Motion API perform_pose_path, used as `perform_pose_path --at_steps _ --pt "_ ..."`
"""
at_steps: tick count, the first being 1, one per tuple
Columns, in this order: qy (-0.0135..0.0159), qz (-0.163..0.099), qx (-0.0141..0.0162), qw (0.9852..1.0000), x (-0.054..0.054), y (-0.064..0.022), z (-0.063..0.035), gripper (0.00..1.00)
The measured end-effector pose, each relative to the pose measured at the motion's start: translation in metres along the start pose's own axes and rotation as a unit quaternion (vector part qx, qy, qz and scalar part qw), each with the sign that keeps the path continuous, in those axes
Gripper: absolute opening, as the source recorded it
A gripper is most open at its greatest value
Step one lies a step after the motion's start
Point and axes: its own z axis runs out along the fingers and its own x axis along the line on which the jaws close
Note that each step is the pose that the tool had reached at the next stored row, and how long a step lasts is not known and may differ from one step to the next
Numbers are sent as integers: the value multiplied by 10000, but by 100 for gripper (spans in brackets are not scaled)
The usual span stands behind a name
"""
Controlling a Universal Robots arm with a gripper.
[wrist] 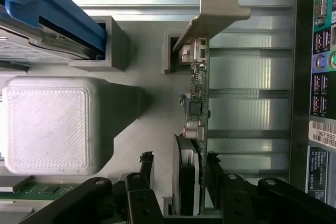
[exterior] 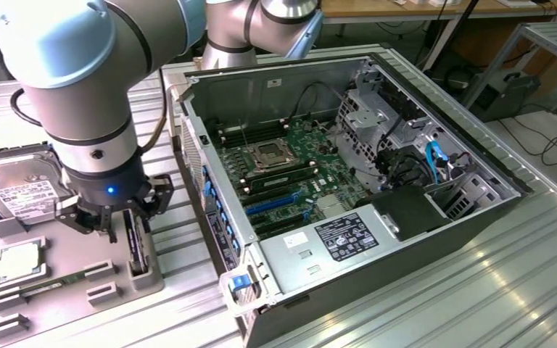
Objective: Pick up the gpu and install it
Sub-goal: 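Pick up the gpu and move the gpu toward the slot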
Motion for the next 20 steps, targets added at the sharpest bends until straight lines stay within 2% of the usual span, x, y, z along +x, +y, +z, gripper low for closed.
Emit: perform_pose_path --at_steps 4,5,9,10,11,12,14,15,16,19,20 --pt "0 0 -1 10000 -7 0 2 49" --pt "0 0 0 10000 -8 0 2 42" --pt "0 0 0 10000 -8 0 2 42" --pt "0 0 0 10000 -8 0 2 27" --pt "-1 0 -1 10000 -8 0 -15 27" --pt "0 0 -1 10000 -6 3 -141 27" --pt "0 0 -1 10000 -6 4 -220 27" --pt "0 0 -1 10000 -4 7 -380 27" --pt "0 0 -1 10000 -3 8 -442 27" --pt "0 0 -1 10000 1 14 -773 27" --pt "0 0 -1 10000 2 16 -848 27"
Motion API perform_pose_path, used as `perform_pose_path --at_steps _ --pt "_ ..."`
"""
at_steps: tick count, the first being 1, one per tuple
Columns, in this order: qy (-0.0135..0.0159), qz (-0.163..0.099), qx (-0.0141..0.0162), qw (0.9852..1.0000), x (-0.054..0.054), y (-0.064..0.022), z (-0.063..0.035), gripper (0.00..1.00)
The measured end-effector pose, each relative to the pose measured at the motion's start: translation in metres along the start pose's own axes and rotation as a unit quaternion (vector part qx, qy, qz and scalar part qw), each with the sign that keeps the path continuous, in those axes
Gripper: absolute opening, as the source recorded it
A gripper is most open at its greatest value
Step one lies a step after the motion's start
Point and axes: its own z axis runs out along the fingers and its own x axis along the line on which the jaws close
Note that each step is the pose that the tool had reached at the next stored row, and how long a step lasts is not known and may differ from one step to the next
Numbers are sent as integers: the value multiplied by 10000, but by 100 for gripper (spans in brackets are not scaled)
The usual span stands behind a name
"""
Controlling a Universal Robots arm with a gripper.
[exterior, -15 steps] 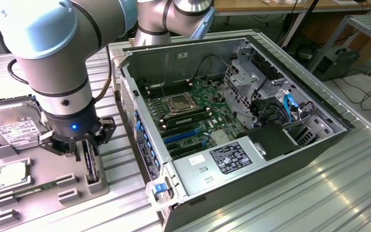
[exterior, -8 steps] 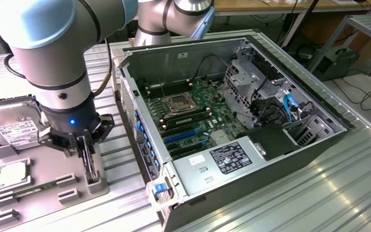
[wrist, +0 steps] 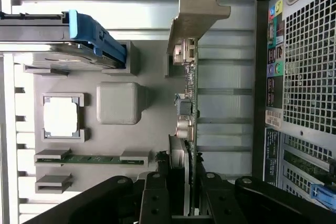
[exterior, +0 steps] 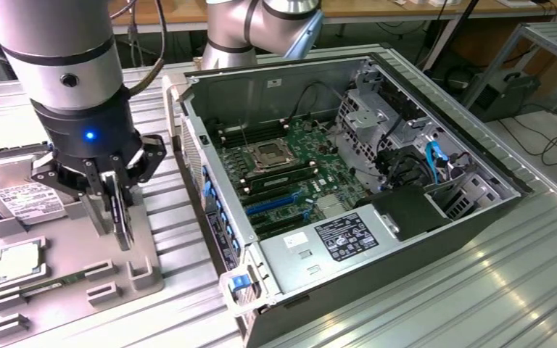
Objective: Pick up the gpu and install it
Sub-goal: 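Pick up the gpu and move the gpu toward the slot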
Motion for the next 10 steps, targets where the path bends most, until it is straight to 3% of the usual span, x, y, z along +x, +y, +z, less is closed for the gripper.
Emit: perform_pose_path --at_steps 1,2,3,10 --pt "0 0 0 10000 1 2 -92 27" --pt "0 0 -1 10000 3 5 -267 27" --pt "0 0 -1 10000 4 6 -316 27" --pt "0 0 -1 10000 6 9 -449 27"
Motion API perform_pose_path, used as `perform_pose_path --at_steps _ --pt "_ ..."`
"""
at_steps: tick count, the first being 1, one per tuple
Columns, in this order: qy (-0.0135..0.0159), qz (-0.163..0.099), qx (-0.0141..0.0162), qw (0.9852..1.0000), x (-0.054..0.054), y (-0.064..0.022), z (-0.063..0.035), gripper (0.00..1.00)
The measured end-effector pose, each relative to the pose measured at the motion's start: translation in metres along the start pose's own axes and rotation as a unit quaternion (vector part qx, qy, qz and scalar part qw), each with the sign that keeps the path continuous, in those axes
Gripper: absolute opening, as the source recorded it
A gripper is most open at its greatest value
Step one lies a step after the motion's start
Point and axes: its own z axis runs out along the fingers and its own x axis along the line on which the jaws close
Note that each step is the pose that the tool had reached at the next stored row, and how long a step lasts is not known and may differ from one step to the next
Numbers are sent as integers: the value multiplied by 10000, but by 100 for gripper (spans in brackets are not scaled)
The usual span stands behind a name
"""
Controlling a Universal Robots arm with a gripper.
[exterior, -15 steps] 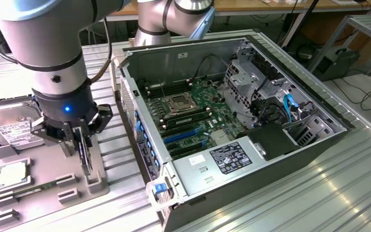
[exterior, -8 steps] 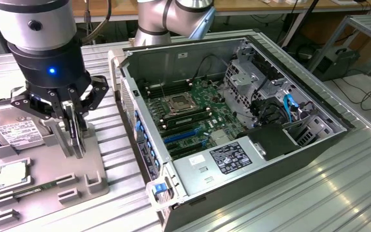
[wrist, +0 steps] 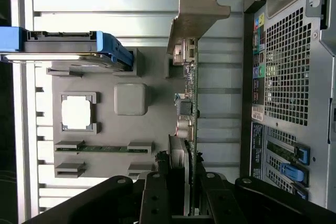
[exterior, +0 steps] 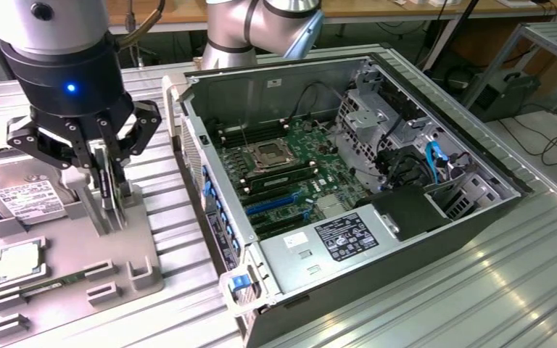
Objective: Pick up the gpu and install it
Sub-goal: 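Pick up the gpu and move the gpu toward the slot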
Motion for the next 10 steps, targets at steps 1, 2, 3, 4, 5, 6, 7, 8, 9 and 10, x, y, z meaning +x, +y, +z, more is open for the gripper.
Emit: perform_pose_path --at_steps 1,2,3,4,5,6,7,8,9,10 --pt "0 0 0 10000 0 0 -17 27" --pt "0 0 0 10000 1 1 -32 27" --pt "0 0 0 10000 1 1 -48 27" --pt "0 0 0 10000 1 1 -63 27" --pt "0 0 0 10000 1 1 -78 27" --pt "0 0 0 10000 1 2 -92 27" --pt "0 0 0 10000 1 2 -112 27" --pt "0 0 0 10000 1 2 -125 27" --pt "0 0 0 10000 2 3 -145 27" --pt "0 0 -1 10000 2 3 -158 27"
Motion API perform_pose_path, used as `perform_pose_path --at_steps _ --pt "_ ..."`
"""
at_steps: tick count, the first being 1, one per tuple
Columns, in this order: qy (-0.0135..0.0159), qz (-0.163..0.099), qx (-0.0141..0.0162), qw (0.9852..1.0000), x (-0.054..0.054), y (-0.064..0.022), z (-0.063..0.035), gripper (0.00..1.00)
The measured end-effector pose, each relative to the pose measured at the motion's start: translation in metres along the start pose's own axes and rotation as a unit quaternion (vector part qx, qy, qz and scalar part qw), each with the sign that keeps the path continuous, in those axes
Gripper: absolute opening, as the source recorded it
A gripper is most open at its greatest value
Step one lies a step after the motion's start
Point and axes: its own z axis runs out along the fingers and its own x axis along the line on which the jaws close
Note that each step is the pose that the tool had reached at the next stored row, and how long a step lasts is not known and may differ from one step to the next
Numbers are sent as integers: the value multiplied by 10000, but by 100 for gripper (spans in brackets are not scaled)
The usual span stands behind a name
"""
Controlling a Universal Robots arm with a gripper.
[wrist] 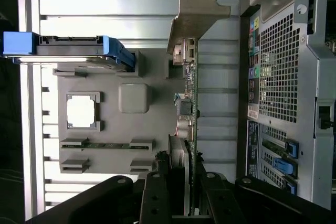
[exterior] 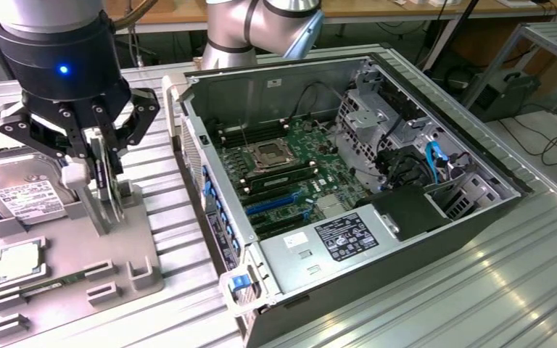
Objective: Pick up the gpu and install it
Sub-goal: 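Pick up the gpu and move the gpu toward the slot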
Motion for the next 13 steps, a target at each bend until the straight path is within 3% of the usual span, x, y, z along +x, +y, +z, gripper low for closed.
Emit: perform_pose_path --at_steps 13 --pt "0 0 -2 10000 3 5 -235 27"
